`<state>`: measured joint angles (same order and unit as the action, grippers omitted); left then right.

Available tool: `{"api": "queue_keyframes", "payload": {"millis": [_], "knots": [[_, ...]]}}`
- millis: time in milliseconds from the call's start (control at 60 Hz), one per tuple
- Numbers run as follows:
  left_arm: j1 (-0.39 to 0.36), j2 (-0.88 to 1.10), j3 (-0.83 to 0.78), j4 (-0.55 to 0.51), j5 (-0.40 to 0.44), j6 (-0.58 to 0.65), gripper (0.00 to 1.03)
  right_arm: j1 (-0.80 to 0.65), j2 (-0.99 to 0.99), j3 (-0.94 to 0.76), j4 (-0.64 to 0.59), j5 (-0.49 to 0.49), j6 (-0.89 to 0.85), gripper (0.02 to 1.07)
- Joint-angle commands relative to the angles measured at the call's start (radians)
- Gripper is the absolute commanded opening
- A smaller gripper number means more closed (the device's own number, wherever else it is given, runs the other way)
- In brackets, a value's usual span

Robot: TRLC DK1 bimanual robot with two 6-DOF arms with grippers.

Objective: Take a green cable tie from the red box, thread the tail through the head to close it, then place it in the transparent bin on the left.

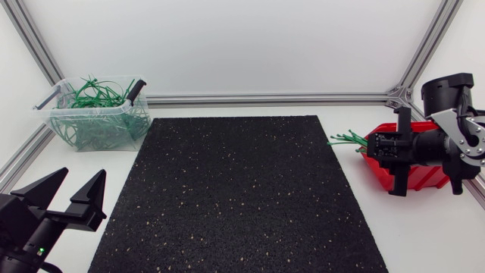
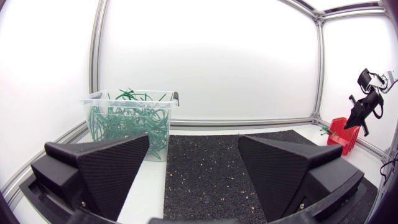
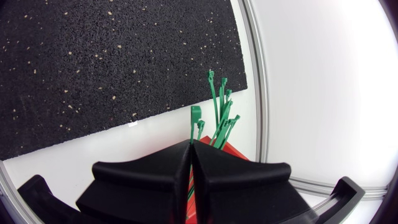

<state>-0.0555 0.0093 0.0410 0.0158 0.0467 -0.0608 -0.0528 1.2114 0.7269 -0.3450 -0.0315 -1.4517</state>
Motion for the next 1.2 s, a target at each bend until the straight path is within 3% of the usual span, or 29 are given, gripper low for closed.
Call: {"api": "queue_keyframes", "payload": {"millis": [0,450,850,1000,1183], "knots": [[0.002,0.009,-0.039,-0.019,0.004,-0.022,1.00,0.008,-0.056,0.009,-0.045,-0.016,-0.012,0.08],[0.002,-0.005,-0.039,-0.020,0.004,-0.024,1.00,0.001,-0.184,0.236,-0.443,-0.191,0.113,0.08],[0.009,-0.019,-0.039,-0.017,0.004,-0.020,1.00,0.067,-0.167,0.523,-0.836,-0.373,0.264,0.08],[0.011,-0.019,-0.041,-0.016,0.004,-0.016,1.00,0.113,-0.177,0.543,-0.868,-0.423,0.332,0.08],[0.009,-0.019,-0.041,-0.014,0.004,-0.013,1.00,0.271,-0.182,0.566,-0.934,-0.423,0.461,0.08]]}}
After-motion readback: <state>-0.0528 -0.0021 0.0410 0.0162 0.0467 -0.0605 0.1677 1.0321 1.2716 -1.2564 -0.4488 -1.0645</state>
